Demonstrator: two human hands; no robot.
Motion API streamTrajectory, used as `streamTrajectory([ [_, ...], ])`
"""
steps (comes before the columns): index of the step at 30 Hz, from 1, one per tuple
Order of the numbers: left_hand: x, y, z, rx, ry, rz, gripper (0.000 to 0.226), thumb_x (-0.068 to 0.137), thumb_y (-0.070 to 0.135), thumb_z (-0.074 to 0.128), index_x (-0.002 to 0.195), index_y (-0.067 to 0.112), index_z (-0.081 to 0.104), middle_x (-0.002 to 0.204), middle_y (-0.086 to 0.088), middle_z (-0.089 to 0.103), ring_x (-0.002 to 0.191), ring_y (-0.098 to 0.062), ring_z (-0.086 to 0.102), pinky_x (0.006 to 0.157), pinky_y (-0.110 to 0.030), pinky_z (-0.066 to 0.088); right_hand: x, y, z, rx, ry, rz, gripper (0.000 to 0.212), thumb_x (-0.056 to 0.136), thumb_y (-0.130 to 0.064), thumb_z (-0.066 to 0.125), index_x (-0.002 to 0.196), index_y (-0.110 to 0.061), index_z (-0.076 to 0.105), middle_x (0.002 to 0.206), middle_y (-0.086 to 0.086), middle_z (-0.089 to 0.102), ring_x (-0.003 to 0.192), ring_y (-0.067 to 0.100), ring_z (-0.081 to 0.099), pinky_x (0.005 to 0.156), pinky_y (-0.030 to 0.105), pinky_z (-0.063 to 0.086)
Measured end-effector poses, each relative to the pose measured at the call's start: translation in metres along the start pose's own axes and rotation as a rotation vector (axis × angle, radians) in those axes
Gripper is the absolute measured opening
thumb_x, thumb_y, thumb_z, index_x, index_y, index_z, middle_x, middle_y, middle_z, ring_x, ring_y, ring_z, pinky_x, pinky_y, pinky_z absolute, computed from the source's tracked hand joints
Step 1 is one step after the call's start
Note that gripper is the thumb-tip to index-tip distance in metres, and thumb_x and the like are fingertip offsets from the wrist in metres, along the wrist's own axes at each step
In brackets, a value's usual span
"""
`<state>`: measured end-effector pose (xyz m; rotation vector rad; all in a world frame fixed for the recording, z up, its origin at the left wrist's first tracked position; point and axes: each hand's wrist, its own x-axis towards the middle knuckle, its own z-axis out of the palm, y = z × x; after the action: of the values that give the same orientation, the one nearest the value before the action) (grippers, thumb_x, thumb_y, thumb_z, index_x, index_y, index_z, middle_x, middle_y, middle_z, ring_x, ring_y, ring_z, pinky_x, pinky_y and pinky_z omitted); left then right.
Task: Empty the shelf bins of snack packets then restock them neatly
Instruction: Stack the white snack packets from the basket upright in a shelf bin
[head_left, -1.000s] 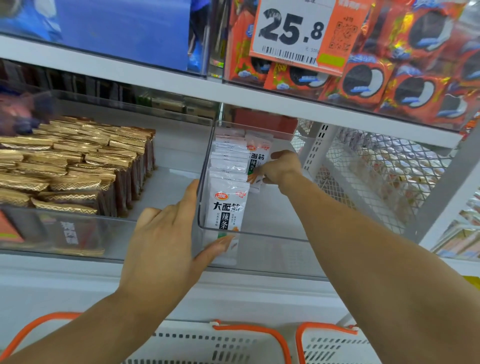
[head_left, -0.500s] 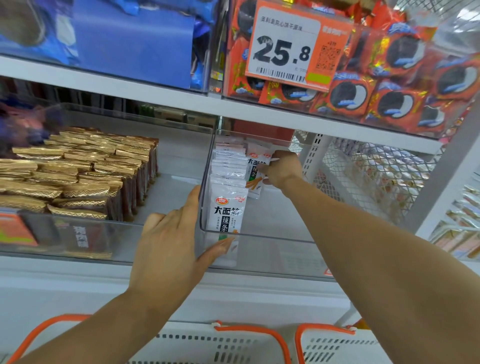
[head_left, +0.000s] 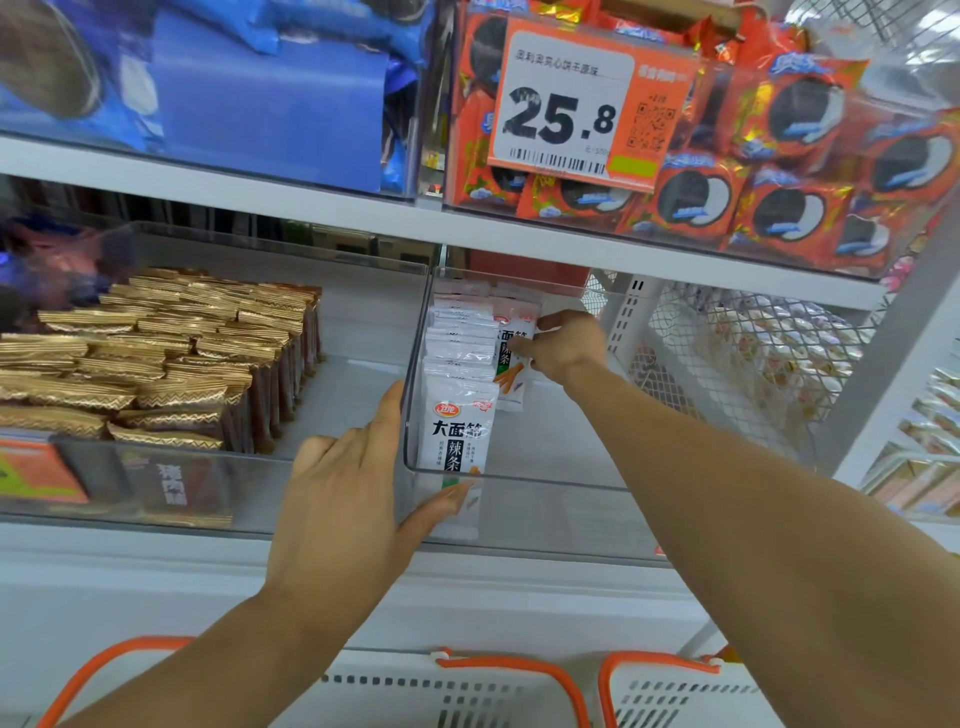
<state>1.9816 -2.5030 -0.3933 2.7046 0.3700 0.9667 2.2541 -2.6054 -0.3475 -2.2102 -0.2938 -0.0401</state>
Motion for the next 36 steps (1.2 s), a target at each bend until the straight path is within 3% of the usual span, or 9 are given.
streamTrajectory([
  [6, -0.002, 0.001, -0.001, 0.045, 0.016, 0.006, 0.1, 0.077, 0.078, 0.057, 0.15, 0.013, 0.035, 0.082, 0.007, 0.069, 0.073, -0.013, 0.063, 0.076, -0.027, 0.034, -0.03, -0.01, -0.025, -0.115, 0.014, -0.065, 0.06, 0.082, -0.027, 0.083, 0.131, -0.005, 0.057, 0.129, 0.008, 0.064, 0.117, 0.026, 0.062, 0.093, 0.026, 0.048],
  [11, -0.003, 0.005, -0.008, 0.013, -0.085, -0.011, 0.103, 0.08, 0.081, 0.049, 0.155, 0.016, 0.022, 0.102, 0.005, 0.07, 0.095, -0.015, 0.064, 0.089, -0.03, 0.036, -0.135, -0.017, -0.044, 0.161, 0.135, -0.419, 0.011, 0.088, -0.005, 0.07, 0.097, -0.008, 0.064, 0.083, -0.005, 0.064, 0.07, 0.0, 0.059, 0.066, 0.018, 0.048],
  [16, -0.021, 0.008, -0.027, -0.012, -0.076, 0.013, 0.078, 0.083, 0.035, 0.07, 0.147, 0.005, 0.037, 0.137, -0.016, 0.049, 0.128, -0.033, 0.044, 0.106, -0.046, 0.034, -0.238, 0.021, -0.01, 0.018, -0.238, -0.824, 0.012, 0.082, -0.004, 0.066, 0.09, -0.013, 0.064, 0.083, -0.004, 0.062, 0.065, 0.003, 0.048, 0.065, 0.019, 0.046],
  [19, -0.052, -0.003, -0.048, 0.053, -0.107, 0.182, 0.048, 0.081, 0.01, 0.069, 0.127, 0.007, 0.055, 0.123, -0.014, 0.058, 0.106, -0.034, 0.056, 0.088, -0.045, 0.046, -0.27, 0.065, 0.027, -0.319, -0.694, -0.621, 0.022, 0.09, -0.016, 0.066, 0.111, -0.012, 0.065, 0.102, 0.002, 0.066, 0.084, 0.013, 0.055, 0.082, 0.033, 0.051],
  [22, -0.107, -0.027, -0.04, -0.04, -0.599, -0.068, 0.02, 0.095, 0.015, 0.057, 0.114, 0.021, 0.058, 0.102, 0.0, 0.069, 0.073, -0.021, 0.062, 0.073, -0.036, 0.053, -0.312, 0.121, 0.069, -0.496, -0.976, -0.344, 0.059, 0.091, -0.03, 0.073, 0.141, -0.01, 0.05, 0.141, 0.012, 0.052, 0.126, 0.03, 0.051, 0.106, 0.045, 0.043],
  [25, -0.202, -0.05, -0.004, -0.128, -0.86, -0.426, 0.028, 0.098, 0.019, 0.058, 0.126, 0.02, 0.058, 0.13, -0.006, 0.062, 0.105, -0.022, 0.061, 0.091, -0.032, 0.048, -0.363, 0.175, 0.102, -0.443, -1.046, -0.131, 0.099, 0.084, -0.045, 0.079, 0.16, -0.024, 0.019, 0.168, 0.007, 0.007, 0.153, 0.035, 0.013, 0.121, 0.053, 0.025],
  [28, -0.296, -0.049, 0.023, -0.127, -1.151, -0.576, 0.069, 0.094, 0.037, 0.066, 0.152, 0.017, 0.033, 0.155, -0.006, 0.033, 0.139, -0.025, 0.039, 0.111, -0.034, 0.036, -0.419, 0.216, 0.124, -0.497, -1.084, 0.004, 0.116, 0.077, -0.053, 0.081, 0.161, -0.035, 0.003, 0.167, 0.004, -0.019, 0.154, 0.037, -0.008, 0.121, 0.059, 0.02],
  [32, -0.349, -0.046, 0.048, -0.074, -1.264, -0.606, 0.093, 0.083, 0.044, 0.076, 0.155, 0.018, 0.023, 0.157, -0.013, 0.022, 0.142, -0.031, 0.034, 0.116, -0.039, 0.033, -0.469, 0.232, 0.139, -0.526, -0.929, -0.021, 0.102, 0.078, -0.045, 0.082, 0.157, -0.027, 0.02, 0.163, 0.012, 0.007, 0.151, 0.037, 0.009, 0.118, 0.056, 0.026],
  [36, -0.348, -0.054, 0.067, -0.068, -1.1, -0.652, 0.093, 0.081, 0.046, 0.078, 0.153, 0.016, 0.027, 0.149, -0.018, 0.028, 0.138, -0.038, 0.036, 0.114, -0.047, 0.036, -0.449, 0.226, 0.141, -0.354, -0.849, 0.102, 0.056, 0.082, -0.036, 0.08, 0.128, -0.015, 0.056, 0.134, 0.009, 0.041, 0.122, 0.027, 0.047, 0.101, 0.037, 0.045],
])
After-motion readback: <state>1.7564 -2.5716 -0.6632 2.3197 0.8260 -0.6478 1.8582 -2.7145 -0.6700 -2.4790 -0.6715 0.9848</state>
